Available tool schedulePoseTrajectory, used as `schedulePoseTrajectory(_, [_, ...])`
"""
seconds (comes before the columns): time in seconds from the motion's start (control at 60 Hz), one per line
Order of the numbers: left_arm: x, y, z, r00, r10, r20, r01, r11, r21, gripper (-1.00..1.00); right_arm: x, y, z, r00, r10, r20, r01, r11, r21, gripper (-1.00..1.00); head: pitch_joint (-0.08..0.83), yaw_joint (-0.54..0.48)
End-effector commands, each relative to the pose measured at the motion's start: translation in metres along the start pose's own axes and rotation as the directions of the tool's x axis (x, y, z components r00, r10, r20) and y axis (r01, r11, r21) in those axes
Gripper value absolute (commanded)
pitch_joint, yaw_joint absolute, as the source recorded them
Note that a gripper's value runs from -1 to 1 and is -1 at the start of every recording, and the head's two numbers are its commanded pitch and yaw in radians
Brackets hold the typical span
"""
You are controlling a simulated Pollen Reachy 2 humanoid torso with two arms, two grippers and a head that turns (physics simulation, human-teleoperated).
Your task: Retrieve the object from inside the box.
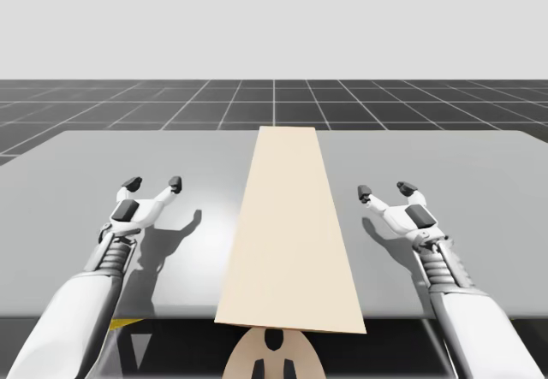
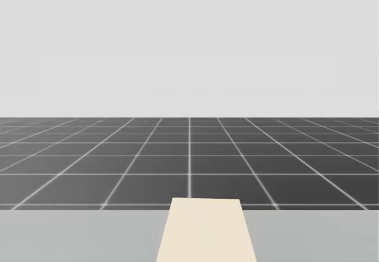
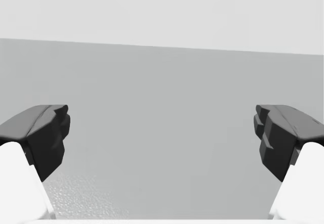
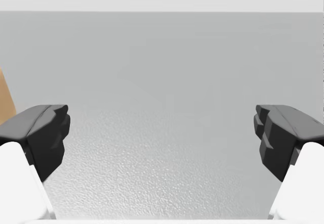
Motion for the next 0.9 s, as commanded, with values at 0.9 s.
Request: schedulePoseTrajectory(0.9, [-0.02, -0.131, 0.067, 0.969, -0.248, 0.015, 0.186, 0.683, -0.706, -1.0, -0.009, 0.046, 0.016, 0.987, 0.134, 0.091, -0.161, 0.884, 0.438, -1.0, -0.013, -0.01])
